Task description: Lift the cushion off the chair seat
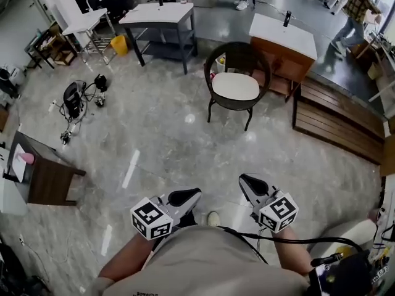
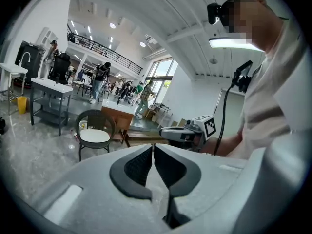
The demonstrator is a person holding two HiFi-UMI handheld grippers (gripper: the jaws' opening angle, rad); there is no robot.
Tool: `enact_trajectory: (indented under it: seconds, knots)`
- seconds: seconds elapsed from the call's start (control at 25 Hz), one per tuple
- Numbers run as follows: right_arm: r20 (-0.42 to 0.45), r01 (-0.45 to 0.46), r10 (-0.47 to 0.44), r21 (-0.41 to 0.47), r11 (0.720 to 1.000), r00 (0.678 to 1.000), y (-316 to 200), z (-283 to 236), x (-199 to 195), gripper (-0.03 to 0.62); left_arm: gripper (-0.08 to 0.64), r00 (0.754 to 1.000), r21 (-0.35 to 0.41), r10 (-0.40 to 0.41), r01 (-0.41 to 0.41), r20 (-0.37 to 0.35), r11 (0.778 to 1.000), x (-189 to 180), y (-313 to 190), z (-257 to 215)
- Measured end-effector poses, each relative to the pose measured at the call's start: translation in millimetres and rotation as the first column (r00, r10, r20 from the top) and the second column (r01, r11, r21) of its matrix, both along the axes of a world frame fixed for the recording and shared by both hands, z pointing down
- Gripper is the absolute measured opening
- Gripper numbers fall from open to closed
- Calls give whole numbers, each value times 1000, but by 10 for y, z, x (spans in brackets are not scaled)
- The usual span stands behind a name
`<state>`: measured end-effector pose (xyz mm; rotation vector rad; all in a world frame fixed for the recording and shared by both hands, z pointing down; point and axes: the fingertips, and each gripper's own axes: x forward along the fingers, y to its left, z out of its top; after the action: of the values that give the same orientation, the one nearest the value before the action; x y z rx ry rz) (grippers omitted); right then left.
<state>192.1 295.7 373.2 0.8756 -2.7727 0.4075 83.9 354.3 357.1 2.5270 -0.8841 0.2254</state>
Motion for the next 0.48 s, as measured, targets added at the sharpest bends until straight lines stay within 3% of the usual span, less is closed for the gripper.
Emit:
enact_trajectory:
  seconds: [0.08,0.24,0.48]
  knots:
    - [11,-32,32,-20,999,999,-227,67,-51,23,12,1000,-15,28,-28,1,999,-94,-224,63]
    - [14,-125,126,-74,989,992,-820,254,-207,98,12,999,-12,37,-37,-4,999,-382,-880,168]
    - [-3,-250,253,-159,955,967,-1821,414,-689,100,12,993,12,113,-113,-14,994,-972,-1902,26]
